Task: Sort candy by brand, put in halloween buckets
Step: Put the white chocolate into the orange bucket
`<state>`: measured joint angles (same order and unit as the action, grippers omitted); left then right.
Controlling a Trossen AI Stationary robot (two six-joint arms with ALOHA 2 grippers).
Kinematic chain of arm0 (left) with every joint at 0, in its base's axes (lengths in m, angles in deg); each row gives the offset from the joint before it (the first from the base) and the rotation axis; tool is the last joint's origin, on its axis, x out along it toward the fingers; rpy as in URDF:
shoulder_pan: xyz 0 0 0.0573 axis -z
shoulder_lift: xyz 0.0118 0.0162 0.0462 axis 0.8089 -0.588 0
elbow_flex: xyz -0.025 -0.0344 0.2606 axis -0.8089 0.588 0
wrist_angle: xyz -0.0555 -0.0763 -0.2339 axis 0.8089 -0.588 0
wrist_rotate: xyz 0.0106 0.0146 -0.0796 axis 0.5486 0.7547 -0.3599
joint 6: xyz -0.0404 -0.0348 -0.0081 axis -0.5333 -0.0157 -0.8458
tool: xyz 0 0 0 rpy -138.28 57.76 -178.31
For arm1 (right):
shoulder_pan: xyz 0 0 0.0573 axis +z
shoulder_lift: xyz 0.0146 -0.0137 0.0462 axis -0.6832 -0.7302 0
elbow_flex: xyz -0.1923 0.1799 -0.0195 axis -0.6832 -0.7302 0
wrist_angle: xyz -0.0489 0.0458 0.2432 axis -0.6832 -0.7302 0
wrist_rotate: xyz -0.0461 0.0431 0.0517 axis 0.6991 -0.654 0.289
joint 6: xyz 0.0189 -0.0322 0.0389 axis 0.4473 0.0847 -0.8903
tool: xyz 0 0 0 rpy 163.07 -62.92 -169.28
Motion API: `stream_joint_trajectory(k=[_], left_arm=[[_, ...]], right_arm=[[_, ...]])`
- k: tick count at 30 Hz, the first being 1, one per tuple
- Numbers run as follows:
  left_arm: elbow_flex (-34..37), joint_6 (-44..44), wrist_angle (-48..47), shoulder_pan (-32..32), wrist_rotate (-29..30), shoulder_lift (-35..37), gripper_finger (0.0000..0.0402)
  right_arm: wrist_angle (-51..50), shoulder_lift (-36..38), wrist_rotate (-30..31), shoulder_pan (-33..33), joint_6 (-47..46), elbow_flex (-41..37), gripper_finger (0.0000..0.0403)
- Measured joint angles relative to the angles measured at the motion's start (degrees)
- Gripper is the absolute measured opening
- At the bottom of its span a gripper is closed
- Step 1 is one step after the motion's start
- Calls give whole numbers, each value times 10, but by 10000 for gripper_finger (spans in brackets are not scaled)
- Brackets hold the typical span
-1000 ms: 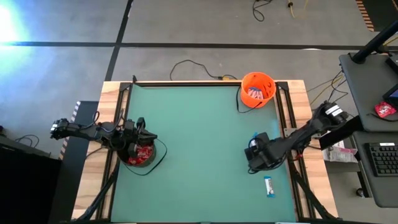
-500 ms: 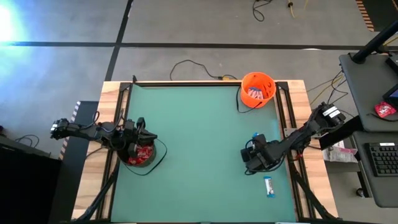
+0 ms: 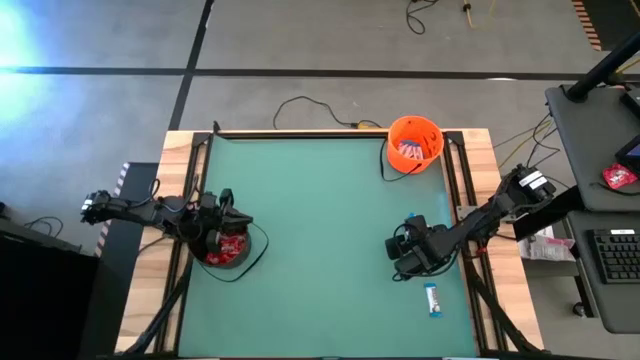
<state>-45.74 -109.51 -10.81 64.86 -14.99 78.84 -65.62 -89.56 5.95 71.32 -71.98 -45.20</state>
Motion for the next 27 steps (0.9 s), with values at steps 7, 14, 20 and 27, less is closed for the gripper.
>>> stream_joint_trajectory(k=[7, 14, 20, 27], left_arm=[[0, 0, 0, 0, 0, 0, 0], [0, 0, 0, 0, 0, 0, 0], [0, 0, 0, 0, 0, 0, 0], [0, 0, 0, 0, 0, 0, 0]], right_arm=[[-2, 0, -5, 0, 4, 0, 231], [-2, 3, -6, 0, 4, 0, 231], [-2, 22, -19, 0, 3, 0, 231], [-27, 43, -24, 9, 7, 0, 231]])
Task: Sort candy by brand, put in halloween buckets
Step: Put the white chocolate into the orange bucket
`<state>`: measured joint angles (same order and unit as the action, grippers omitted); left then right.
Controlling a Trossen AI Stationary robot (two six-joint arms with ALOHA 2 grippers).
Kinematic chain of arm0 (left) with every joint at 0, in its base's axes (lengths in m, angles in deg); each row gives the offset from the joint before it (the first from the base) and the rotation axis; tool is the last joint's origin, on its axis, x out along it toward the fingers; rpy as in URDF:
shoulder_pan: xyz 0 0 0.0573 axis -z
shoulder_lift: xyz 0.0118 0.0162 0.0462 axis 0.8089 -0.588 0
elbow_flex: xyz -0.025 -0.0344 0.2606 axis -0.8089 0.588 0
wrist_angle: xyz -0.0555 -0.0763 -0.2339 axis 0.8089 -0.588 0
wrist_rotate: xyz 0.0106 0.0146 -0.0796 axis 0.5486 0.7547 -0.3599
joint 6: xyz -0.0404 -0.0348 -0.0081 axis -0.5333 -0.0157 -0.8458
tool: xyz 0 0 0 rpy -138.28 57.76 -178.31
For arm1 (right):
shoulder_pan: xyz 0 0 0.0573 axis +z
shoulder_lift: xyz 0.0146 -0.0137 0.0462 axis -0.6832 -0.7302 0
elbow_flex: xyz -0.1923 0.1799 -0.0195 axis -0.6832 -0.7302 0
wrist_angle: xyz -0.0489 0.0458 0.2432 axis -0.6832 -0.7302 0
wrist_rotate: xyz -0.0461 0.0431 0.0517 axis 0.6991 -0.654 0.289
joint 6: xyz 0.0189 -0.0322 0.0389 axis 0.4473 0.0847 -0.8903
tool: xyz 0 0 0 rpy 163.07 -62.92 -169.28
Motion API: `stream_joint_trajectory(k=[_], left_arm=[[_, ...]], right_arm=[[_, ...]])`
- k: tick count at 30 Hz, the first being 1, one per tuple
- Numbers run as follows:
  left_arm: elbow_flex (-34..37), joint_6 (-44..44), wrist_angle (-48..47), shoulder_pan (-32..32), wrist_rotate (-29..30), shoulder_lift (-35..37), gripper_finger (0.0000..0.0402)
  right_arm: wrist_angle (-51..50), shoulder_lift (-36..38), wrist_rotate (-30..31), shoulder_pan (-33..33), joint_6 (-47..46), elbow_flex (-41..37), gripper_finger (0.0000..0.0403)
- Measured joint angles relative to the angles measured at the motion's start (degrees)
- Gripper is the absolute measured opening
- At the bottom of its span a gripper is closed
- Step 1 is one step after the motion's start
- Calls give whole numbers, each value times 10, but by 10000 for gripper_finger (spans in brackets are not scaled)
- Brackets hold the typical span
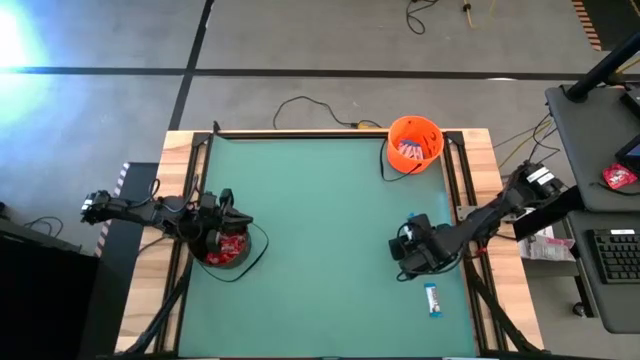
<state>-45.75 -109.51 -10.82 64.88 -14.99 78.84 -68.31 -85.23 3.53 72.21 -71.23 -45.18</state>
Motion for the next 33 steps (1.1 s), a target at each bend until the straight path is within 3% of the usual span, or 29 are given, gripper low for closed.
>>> stream_joint_trajectory(k=[11, 19, 33], left_arm=[[0, 0, 0, 0, 0, 0, 0], [0, 0, 0, 0, 0, 0, 0], [0, 0, 0, 0, 0, 0, 0]], right_arm=[[-1, -35, 25, 37, -8, -15, 231], [109, -61, 28, 12, 39, -39, 231], [139, -99, 47, -89, 75, 0, 231]])
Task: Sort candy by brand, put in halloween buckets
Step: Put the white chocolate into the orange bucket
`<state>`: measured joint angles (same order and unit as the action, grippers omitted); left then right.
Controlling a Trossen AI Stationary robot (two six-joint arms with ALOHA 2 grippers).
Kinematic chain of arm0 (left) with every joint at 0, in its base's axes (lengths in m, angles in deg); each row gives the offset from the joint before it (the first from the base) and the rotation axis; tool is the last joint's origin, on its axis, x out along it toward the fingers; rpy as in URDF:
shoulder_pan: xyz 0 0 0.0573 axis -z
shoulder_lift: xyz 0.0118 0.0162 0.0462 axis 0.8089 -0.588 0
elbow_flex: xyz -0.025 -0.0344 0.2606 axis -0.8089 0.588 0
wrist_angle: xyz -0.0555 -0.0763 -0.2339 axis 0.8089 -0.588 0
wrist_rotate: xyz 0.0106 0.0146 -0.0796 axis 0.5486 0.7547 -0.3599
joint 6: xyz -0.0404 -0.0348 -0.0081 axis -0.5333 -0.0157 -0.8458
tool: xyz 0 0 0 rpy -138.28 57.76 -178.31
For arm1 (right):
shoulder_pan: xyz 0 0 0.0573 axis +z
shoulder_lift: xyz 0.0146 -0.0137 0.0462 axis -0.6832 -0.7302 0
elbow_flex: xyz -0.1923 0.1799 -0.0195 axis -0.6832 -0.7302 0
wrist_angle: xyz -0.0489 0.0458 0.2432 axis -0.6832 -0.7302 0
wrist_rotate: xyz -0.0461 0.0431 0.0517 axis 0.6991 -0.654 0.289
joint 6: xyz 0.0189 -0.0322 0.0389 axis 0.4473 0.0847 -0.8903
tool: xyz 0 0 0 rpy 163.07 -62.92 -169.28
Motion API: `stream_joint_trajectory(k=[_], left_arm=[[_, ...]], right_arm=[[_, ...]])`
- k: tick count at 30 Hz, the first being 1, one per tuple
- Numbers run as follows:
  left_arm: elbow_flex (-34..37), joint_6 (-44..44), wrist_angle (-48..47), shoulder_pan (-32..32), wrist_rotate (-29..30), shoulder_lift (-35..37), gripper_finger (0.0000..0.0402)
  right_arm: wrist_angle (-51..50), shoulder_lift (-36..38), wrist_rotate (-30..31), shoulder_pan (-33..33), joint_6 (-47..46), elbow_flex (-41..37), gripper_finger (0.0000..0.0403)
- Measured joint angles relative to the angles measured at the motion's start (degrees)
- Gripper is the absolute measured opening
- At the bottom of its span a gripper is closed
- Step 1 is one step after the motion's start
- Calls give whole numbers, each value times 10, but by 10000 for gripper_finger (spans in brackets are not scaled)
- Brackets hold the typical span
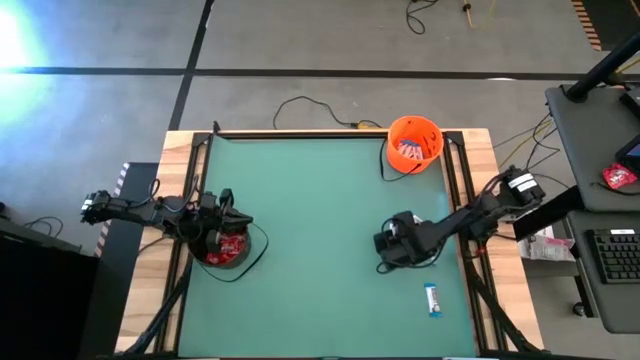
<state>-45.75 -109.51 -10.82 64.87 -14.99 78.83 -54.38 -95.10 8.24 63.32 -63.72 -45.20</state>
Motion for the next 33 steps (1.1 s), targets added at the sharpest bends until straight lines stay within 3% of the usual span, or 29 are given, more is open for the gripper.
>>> stream_joint_trajectory(k=[6, 12, 19, 25, 33], left_arm=[[0, 0, 0, 0, 0, 0, 0], [0, 0, 0, 0, 0, 0, 0], [0, 0, 0, 0, 0, 0, 0], [0, 0, 0, 0, 0, 0, 0], [0, 0, 0, 0, 0, 0, 0]], right_arm=[[-17, -5, 9, -11, -43, 2, 231], [-122, 6, 20, -1, -46, 62, 231], [-228, 6, 77, 76, -95, 129, 231], [-288, 6, 74, 154, -273, 118, 231], [-295, -16, 41, 210, -311, 108, 231]])
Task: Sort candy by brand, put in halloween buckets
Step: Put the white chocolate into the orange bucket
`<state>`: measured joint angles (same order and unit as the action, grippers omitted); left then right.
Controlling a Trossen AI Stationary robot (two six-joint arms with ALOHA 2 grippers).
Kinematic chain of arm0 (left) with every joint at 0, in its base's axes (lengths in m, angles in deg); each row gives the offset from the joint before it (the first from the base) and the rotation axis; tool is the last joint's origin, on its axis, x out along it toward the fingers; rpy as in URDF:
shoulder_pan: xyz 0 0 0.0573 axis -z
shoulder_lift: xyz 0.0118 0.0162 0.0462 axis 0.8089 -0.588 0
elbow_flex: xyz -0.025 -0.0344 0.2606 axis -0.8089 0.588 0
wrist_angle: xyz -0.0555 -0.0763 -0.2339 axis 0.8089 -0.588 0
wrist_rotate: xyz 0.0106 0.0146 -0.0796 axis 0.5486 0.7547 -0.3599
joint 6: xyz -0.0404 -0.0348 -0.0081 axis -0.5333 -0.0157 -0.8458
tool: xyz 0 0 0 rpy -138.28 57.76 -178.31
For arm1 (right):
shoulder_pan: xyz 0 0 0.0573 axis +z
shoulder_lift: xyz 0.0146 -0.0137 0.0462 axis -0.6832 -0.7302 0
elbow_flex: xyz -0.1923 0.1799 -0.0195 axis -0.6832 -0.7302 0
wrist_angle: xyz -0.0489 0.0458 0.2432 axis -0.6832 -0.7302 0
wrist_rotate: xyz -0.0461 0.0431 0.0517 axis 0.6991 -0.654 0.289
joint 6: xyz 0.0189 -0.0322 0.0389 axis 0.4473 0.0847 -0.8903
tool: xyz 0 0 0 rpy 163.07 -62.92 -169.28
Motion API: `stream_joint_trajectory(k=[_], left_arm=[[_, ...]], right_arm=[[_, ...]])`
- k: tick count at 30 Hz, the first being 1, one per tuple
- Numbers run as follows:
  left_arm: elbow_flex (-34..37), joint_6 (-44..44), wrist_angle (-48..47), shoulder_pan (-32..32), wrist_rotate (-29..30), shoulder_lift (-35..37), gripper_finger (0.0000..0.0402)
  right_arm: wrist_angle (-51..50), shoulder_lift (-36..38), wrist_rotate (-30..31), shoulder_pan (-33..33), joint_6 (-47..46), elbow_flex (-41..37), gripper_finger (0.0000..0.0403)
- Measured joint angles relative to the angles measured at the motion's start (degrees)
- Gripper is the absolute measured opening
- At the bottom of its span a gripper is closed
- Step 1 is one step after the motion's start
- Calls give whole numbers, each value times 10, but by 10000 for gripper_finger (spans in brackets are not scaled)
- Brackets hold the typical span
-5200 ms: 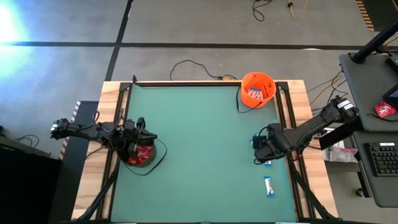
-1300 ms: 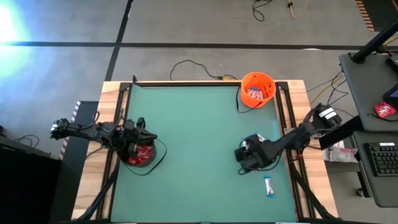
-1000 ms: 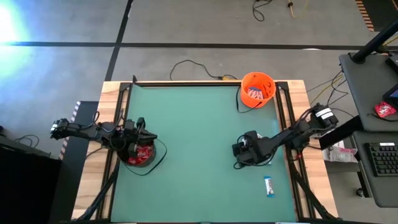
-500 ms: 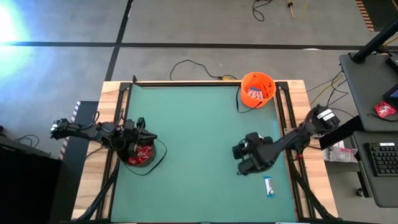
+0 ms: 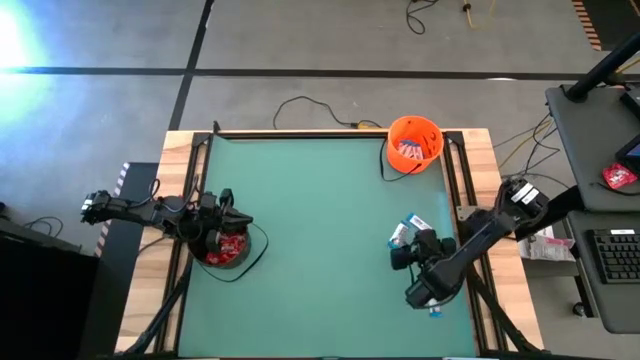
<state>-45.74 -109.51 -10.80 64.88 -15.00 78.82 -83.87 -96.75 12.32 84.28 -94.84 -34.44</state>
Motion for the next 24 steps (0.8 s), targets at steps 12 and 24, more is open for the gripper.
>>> stream_joint_trajectory(k=[12, 24], left_arm=[[0, 0, 0, 0, 0, 0, 0], [0, 0, 0, 0, 0, 0, 0]], right_arm=[[3, -65, -24, 63, -44, 41, 231], [2, -153, 2, 41, -9, 64, 231]])
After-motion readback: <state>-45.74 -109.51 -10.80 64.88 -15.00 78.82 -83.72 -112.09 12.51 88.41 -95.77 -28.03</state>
